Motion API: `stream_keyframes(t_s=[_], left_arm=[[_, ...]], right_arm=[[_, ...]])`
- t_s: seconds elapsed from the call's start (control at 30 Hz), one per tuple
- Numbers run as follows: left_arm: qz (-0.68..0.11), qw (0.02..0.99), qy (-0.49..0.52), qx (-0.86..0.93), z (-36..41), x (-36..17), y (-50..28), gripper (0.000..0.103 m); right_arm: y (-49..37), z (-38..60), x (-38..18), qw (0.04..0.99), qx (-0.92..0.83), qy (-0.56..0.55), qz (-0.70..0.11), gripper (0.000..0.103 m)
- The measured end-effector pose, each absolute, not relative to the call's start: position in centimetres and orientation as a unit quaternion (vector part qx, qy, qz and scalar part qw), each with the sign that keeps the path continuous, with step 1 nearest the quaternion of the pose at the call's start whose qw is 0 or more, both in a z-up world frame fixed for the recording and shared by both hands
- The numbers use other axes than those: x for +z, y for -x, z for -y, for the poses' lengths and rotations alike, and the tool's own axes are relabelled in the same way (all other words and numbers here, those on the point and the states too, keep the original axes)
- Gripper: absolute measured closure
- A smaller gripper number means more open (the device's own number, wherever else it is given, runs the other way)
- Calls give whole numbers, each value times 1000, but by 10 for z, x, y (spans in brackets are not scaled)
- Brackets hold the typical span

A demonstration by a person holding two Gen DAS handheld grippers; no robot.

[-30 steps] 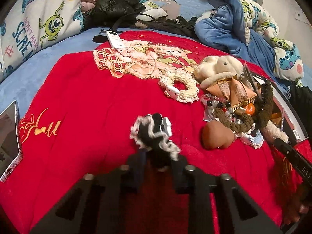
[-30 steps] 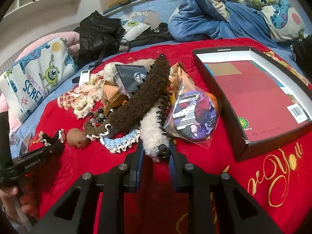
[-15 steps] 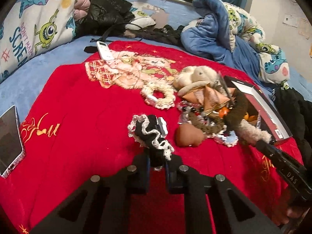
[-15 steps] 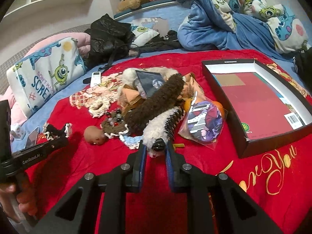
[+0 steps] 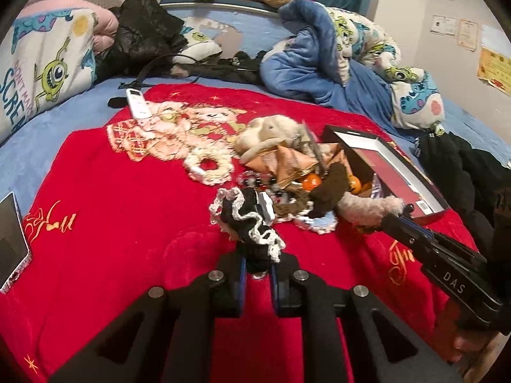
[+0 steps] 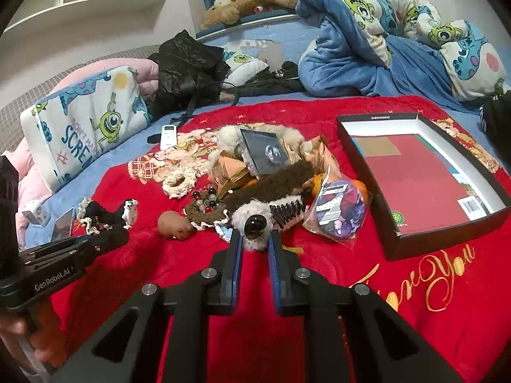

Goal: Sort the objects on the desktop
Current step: 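Lift black lace scrunchie with left gripper while right gripper lifts white fuzzy clip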

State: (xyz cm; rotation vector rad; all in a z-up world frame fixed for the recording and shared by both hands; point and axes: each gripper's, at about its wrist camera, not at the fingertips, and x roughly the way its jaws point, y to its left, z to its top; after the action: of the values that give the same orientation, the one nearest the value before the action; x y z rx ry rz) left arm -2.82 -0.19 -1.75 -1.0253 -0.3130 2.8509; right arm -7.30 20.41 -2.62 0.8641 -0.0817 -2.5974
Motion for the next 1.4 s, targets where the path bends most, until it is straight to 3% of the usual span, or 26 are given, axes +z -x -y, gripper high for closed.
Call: stream_keyframes(t_s=[0.83,1.07,1.4], left_arm=[[68,144,322,933,-91,-6,13,91],[66,160,324,930,-103,-8,13,91],[58,183,338,921,-129,-15,11,91]], right_arm=[[37,-284,3,175,-943,-272,78,90],[25,-317,15,156,-950,-253,92,95],[26,-330,-8,154,-937,-300,96,88]])
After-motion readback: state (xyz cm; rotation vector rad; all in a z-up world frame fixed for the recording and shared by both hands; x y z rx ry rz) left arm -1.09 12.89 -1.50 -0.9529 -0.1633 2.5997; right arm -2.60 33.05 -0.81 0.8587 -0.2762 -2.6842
